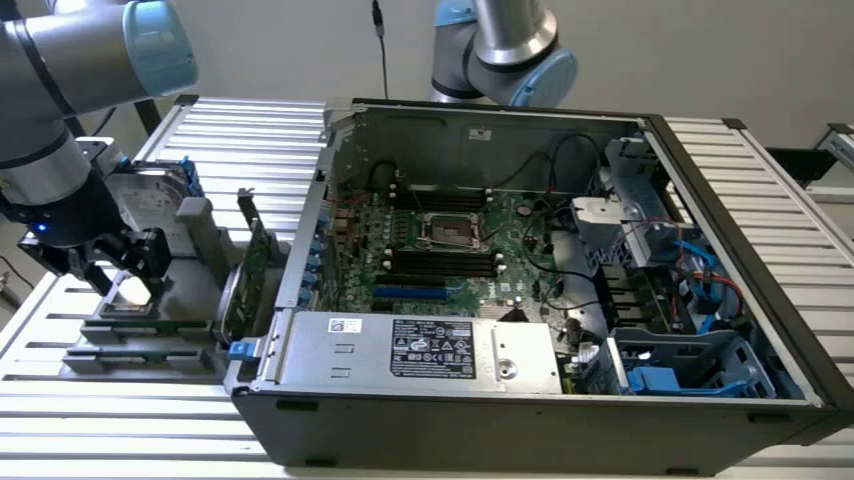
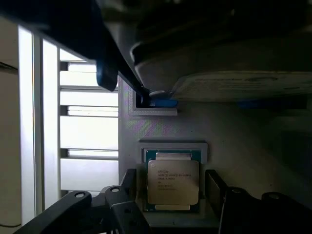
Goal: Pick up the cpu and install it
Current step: 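Pick up the cpu and move it towards the insertion slot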
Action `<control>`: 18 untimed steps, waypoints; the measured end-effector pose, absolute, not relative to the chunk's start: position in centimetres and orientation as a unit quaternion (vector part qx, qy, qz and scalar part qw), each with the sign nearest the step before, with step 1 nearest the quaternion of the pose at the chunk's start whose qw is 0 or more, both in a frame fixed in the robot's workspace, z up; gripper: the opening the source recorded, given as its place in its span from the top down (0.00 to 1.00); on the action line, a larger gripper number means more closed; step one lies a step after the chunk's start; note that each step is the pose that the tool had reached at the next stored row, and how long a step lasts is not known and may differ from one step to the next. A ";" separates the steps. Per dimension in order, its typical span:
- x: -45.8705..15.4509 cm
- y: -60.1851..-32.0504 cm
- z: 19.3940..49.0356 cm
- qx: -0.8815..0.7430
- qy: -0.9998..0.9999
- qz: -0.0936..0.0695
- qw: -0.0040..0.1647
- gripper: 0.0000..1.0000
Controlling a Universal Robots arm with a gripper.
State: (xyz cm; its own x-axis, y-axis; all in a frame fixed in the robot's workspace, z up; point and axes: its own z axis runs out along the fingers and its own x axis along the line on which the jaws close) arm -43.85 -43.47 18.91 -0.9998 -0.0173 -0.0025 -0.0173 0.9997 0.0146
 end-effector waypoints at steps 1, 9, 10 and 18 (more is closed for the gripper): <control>-43.9 -43.5 18.9 -0.008 1.000 0.007 0.001 0.33; -43.8 -43.5 18.7 -0.007 1.000 0.007 0.001 0.33; -43.8 -43.5 18.7 -0.007 1.000 0.007 0.001 0.33; -43.8 -43.5 18.6 -0.007 1.000 0.007 0.001 0.33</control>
